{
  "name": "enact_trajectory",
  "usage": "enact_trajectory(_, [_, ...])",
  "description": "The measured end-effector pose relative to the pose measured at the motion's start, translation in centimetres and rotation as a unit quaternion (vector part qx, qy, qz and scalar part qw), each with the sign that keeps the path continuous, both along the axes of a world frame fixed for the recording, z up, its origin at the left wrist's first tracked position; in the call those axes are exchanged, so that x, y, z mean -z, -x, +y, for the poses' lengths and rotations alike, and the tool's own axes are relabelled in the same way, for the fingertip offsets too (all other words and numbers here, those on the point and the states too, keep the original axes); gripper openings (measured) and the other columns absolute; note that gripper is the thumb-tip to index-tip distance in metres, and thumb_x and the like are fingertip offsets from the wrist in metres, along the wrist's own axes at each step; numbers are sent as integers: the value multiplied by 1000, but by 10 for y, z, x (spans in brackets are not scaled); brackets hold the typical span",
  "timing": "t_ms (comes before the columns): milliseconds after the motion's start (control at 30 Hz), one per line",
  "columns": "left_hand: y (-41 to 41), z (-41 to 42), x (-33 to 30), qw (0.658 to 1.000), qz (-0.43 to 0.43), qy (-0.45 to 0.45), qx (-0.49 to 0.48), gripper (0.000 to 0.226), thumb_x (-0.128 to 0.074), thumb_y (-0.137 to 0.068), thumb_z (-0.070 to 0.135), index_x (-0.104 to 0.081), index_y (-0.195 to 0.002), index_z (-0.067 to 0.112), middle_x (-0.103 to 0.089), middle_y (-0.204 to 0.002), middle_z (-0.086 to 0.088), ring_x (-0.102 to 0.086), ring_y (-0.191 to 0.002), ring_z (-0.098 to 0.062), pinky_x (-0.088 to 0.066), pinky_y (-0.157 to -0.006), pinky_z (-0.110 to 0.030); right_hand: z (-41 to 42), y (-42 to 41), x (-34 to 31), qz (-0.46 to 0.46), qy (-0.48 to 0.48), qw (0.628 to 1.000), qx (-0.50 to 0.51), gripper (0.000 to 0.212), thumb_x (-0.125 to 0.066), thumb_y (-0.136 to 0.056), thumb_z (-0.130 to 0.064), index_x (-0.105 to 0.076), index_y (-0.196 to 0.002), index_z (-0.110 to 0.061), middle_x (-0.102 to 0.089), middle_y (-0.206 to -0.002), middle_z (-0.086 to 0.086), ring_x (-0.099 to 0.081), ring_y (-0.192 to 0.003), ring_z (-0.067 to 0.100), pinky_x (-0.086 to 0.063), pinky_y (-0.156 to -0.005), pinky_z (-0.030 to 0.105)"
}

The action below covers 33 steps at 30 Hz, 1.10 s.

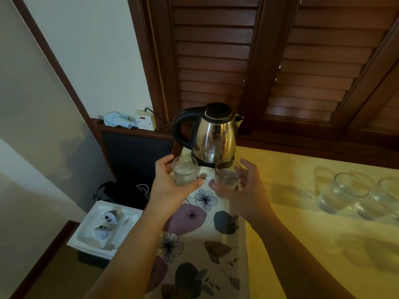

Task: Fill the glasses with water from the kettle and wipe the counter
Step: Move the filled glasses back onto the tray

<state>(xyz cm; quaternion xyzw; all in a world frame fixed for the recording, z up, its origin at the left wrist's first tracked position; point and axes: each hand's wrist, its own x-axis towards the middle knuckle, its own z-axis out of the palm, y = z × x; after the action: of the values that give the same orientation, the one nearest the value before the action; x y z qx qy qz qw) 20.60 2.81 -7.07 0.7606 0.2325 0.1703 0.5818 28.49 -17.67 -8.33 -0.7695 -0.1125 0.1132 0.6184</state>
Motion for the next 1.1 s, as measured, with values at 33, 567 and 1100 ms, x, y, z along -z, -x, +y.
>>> enact_trajectory(33, [5,-2,-6,1000,-2,-21,0,111,-103,-65,33,-35,-152,36,-51,-140,21,-55,-118,10,-49,-103,-21,-5,3,-3,-1,-2,1000,-2,115,-101,-71,-43,-31,-162,-32,-54,-151,-13,-52,-139,7,-43,-90,8])
enact_trajectory(567, [-13,-208,-41,965,-82,-204,141,80,-72,-88,63,-35,-156,44,-37,-145,30,-38,-137,4,-37,-105,-22,-176,50,-10,-237,17,907,348,23,-71,-99,-38,-57,-117,-31,-63,-113,-5,-66,-104,17,-60,-81,50])
enact_trajectory(1100, [-99,-344,2,988,47,-76,127,103,-92,-75,54,-29,-156,40,-54,-149,8,-50,-125,-4,-42,-93,-14,-288,-17,8,-62,74,941,325,98,-88,-88,-33,-28,-165,-23,-48,-162,5,-48,-148,23,-48,-116,46])
